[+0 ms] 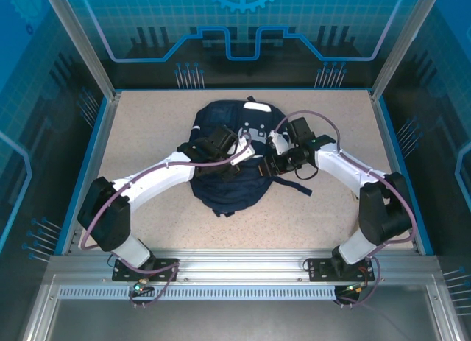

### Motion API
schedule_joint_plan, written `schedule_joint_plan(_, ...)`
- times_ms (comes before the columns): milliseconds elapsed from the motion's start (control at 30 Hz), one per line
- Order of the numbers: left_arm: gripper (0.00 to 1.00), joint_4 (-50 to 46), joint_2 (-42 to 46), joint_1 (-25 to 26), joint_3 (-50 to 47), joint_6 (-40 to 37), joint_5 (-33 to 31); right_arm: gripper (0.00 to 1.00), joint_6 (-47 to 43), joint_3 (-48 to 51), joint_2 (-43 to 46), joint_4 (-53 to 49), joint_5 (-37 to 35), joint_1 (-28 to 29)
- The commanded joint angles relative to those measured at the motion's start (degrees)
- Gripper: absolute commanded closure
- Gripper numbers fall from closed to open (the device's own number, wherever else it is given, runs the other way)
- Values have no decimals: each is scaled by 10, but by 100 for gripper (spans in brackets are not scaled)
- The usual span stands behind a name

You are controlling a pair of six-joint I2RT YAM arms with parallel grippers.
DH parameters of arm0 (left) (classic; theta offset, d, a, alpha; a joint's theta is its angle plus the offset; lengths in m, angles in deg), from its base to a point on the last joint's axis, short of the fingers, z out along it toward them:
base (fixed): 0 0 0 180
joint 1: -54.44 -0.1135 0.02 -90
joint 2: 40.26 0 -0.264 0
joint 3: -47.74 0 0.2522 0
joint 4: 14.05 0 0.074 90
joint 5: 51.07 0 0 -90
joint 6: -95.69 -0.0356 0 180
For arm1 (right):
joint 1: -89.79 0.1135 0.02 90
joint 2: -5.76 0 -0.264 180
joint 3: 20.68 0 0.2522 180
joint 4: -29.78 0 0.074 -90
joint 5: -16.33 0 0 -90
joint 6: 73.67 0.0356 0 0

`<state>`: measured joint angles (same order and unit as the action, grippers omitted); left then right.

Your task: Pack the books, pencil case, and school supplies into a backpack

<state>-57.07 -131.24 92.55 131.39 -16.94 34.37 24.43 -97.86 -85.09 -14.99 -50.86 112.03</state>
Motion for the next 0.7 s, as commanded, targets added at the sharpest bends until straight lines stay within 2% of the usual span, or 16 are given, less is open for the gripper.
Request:
schedule_joint_plan(0,100,50,41,-4,13,25,-36,44,-3,21,14,-28,-13,11)
schedule_joint_plan(133,100,50,44,-4,7,25,-38,44,-12,21,16,-32,-16,11)
schedule_joint_plan(233,100,51,45,-5,1,26,-43,56,-23,32,27,-35,-47,12)
schedule_joint_plan(367,100,52,45,-6,-3,27,-45,61,-32,52,51,-22,-58,13)
schedule_joint_plan(667,100,53,45,-5,2,28,-40,52,-37,42,34,-21,-69,18)
